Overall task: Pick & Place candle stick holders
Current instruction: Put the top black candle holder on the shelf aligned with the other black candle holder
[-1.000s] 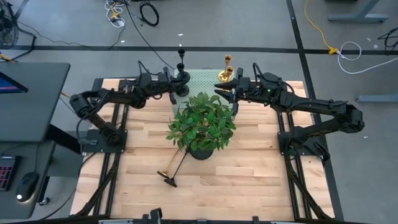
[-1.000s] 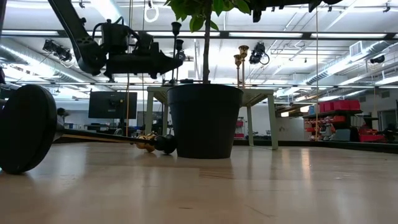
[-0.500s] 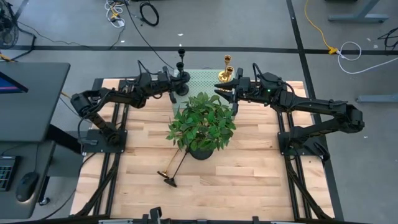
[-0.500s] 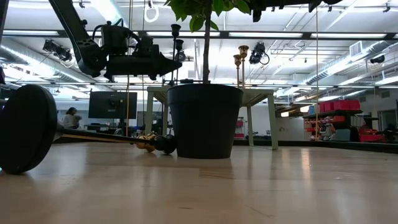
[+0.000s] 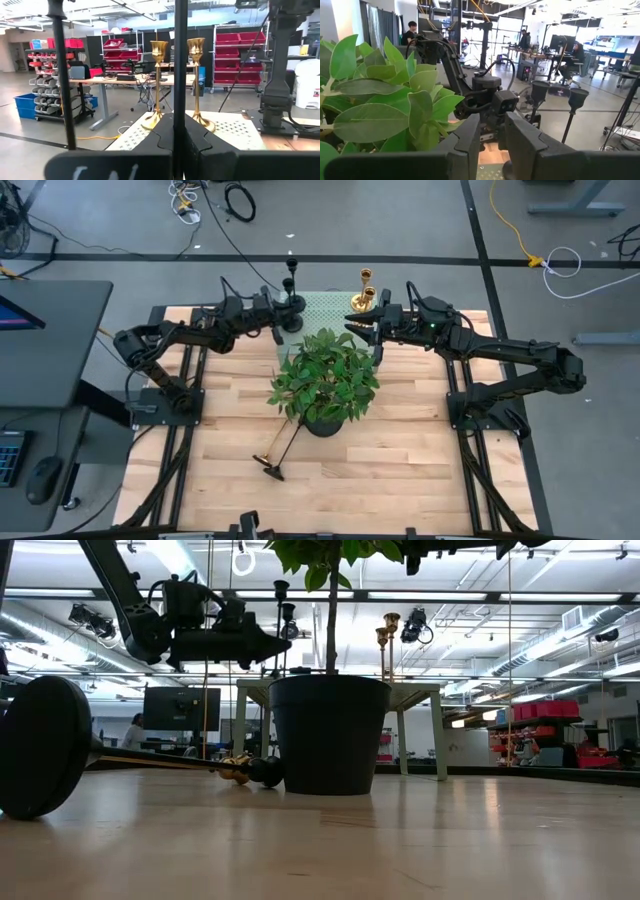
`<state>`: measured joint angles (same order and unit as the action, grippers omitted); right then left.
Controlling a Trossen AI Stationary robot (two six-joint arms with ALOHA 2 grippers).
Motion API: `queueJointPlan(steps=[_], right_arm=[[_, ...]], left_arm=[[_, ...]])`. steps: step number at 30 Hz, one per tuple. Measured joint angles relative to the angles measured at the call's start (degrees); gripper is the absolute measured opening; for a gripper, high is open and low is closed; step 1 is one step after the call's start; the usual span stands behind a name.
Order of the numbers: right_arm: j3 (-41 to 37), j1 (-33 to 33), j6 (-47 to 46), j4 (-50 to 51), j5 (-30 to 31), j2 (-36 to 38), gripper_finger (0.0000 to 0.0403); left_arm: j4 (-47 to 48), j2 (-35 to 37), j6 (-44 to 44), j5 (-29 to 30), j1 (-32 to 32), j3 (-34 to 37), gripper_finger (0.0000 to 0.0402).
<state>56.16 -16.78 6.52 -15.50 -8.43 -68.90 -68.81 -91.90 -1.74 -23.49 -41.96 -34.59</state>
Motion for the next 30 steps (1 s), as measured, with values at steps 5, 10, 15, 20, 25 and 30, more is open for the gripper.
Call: queueJointPlan(steps=[5,10,15,20,25,30], right_arm=[[0.0,0.0,0.0,-0.2,0.0,0.0,0.0091],[0.0,0.0,0.0,-0.3,0.0,0.0,0.0091],[0.0,0.0,0.0,-0.2,0.0,0.0,0.0091],[0.0,0.0,0.0,-0.2,0.0,0.0,0.0091],[0.0,0.0,0.0,0.1,0.0,0.0,0.0091],[0.0,0.0,0.0,0.2,0.0,0.0,0.0091]], left_arm=[[-0.3,0.0,-0.3,0.4,0.3,0.0,0.0007],[-0.9,0.0,-0.5,0.8,0.0,0.0,0.0007],[-1.3,-1.6,-0.6,0.7,0.5,0.0,0.0007],[-6.6,-5.1,-2.4,1.1,0.7,0.0,0.0007],[-6.8,-5.4,-3.1,-0.3,0.0,0.0,0.0011],[-6.5,-5.4,-3.3,-3.3,-0.4,0.0,0.0011]])
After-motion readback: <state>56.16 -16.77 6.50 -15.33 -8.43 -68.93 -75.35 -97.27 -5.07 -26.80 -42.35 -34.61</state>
